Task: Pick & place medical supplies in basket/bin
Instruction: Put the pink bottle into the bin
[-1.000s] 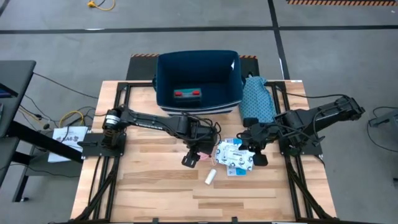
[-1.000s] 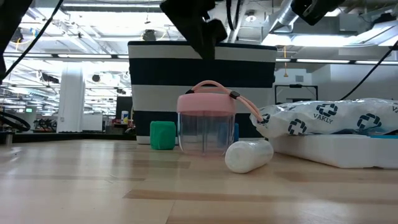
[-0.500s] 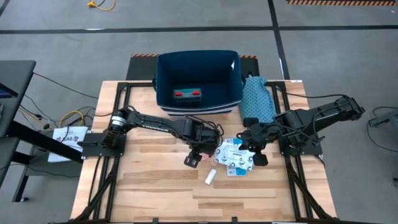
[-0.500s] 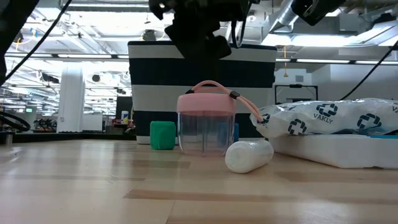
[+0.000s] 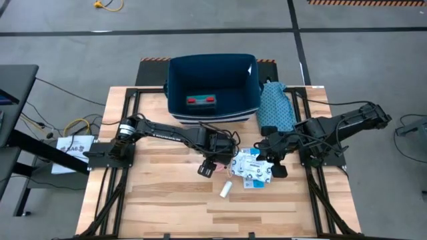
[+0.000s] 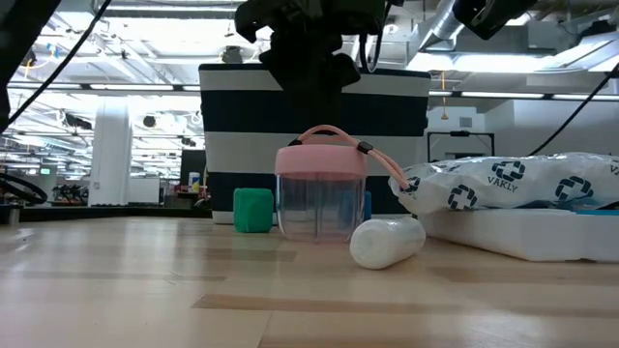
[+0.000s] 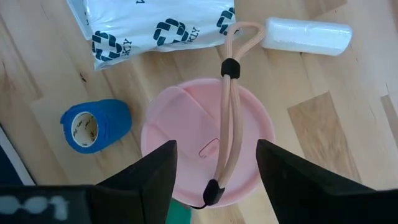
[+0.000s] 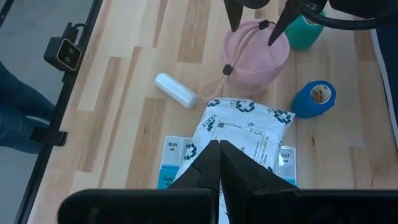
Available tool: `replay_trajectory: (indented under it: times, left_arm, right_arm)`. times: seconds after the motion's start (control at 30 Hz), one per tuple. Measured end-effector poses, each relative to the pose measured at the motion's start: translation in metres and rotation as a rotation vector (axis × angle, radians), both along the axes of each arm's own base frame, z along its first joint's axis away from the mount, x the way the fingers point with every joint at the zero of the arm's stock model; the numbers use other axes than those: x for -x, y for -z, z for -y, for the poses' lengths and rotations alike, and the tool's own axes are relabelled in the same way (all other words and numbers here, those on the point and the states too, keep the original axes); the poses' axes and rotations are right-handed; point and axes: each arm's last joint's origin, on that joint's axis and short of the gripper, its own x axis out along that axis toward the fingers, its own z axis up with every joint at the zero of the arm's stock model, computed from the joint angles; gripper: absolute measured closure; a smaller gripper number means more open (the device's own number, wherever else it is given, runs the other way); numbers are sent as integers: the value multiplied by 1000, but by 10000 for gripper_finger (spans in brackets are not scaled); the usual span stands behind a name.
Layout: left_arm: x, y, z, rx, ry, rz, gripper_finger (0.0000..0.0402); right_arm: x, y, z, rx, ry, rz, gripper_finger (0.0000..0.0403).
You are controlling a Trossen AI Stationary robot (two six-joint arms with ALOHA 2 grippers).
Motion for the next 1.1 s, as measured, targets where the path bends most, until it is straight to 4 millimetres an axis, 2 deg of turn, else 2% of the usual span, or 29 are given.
replay_trajectory:
  times: [0.07,0.3,0.63,0.73,0.87,1.1]
  left_arm:
    - [0,0,0,0,0,0,191]
    - [-7,20,1,45,2,-55,191]
    - [-8,23,-1,64,-21,-68,192]
    - [-8,23,-2,59,-28,-68,203]
    - [-8,23,-6,55,-39,-68,251]
    - [-8,24,-11,57,-53,-79,387]
  right_arm:
    - [0,0,0,0,0,0,403]
    - [-1,-1,0,-1,-1,7,403]
    - [-1,-1,0,-5,-1,18,403]
    - [-1,-1,0,-5,-1,18,403]
    - [-1,-1,0,-5,-1,19,403]
    - [-2,-2,-1,-8,0,23,403]
